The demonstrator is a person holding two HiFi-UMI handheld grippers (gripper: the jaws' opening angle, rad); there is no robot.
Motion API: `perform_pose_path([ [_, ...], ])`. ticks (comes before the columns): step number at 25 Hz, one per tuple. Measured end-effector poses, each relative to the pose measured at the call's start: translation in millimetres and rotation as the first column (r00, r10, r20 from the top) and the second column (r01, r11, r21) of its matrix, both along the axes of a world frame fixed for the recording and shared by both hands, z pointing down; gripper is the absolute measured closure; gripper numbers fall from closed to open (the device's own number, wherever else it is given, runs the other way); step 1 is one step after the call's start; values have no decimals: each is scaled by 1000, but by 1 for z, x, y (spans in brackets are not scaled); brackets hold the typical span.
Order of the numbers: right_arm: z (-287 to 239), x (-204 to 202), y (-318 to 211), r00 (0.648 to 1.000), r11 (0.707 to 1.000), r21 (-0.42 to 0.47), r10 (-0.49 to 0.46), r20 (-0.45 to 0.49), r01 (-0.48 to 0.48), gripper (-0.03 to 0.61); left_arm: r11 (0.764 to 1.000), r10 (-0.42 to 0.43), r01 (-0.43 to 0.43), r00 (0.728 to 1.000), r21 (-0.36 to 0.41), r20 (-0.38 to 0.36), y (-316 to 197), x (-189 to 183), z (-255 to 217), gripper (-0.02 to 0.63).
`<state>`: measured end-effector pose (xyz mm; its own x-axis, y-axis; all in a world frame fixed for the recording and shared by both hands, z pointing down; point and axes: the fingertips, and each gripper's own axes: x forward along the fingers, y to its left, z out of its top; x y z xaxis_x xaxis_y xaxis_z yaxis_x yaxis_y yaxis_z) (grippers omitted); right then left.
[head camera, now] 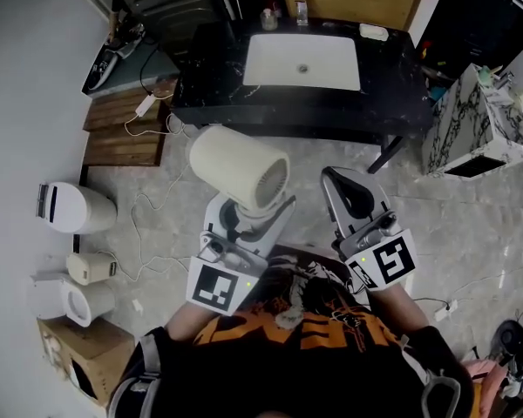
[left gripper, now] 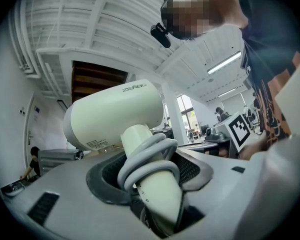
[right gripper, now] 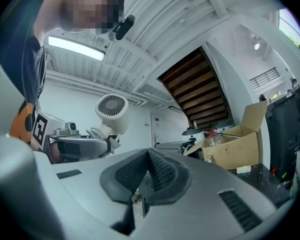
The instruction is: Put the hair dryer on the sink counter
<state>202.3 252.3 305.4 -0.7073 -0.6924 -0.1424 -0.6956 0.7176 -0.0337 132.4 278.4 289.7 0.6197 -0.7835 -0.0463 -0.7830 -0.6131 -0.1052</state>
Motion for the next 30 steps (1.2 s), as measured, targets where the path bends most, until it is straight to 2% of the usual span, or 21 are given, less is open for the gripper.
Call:
perform_pose_path([
  [4, -2, -6, -25, 1000, 1000, 4, 20, 22, -20, 565, 1000, -4, 4, 1000, 3, 11, -23, -13, 6, 351],
  [10, 3, -31, -71, 999, 999, -22, 33, -14, -34, 565, 1000, 7, -7, 1000, 0, 0, -74, -38, 9, 351],
  [18, -4, -97, -167, 998, 999, -18, 34, -48, -34, 565, 1000, 6, -6, 1000, -26, 0, -171, -103, 15, 353],
  [26, -8, -170, -257, 998, 998, -30, 60, -36, -61, 565, 999, 26, -26, 1000, -26, -1, -266, -177, 11, 353],
  [30, -7, -206, -289, 997, 997, -36, 65, -38, -67, 565, 999, 28, -29, 999, -32, -28, -300, -212, 13, 353],
])
